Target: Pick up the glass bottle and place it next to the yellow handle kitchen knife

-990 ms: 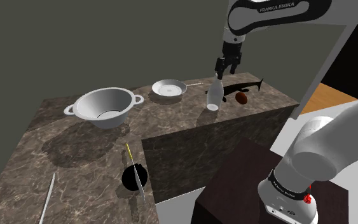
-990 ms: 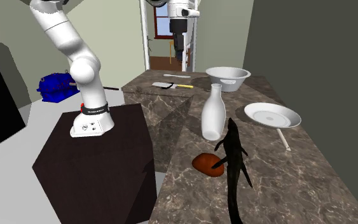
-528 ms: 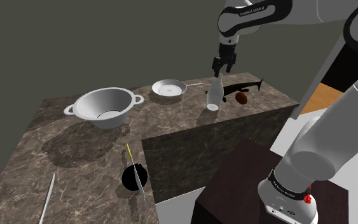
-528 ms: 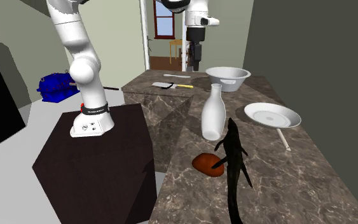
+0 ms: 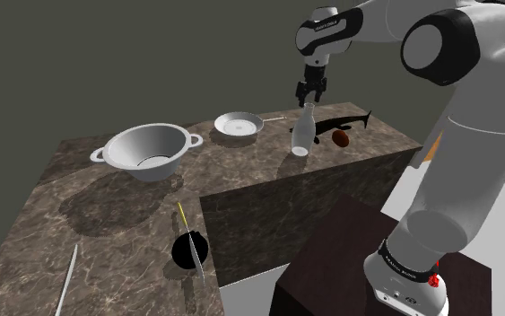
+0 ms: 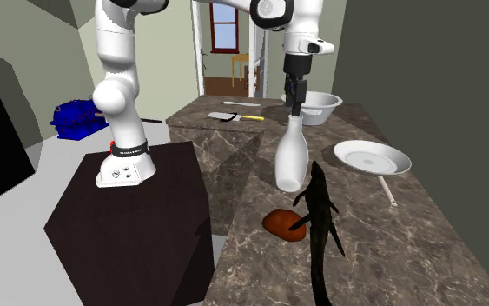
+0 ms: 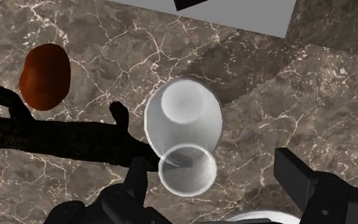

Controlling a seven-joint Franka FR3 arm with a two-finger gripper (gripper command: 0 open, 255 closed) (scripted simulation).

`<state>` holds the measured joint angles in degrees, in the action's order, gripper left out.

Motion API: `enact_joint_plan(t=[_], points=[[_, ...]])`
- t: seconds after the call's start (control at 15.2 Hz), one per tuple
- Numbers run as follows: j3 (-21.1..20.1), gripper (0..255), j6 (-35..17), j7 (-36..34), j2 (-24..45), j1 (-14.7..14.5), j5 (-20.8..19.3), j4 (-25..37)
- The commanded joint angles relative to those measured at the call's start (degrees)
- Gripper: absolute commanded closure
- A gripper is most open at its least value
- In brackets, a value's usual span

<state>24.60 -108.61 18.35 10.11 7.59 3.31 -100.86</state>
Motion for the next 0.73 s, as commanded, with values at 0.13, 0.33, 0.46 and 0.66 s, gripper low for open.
enact_joint_plan(t=[0.13,0.33,0.46,0.66], points=[[0.2,0,-0.7,2.0,4.3,1.5,2.1,2.9],[0.1,0,-2.9,2.1,4.8,1.5,2.4,1.1],[0.1,0,-4.3,2.3,5.1,1.6,2.6,0.1],[0.1,0,-4.7,2.3,5.3,1.6,2.6,-0.2]])
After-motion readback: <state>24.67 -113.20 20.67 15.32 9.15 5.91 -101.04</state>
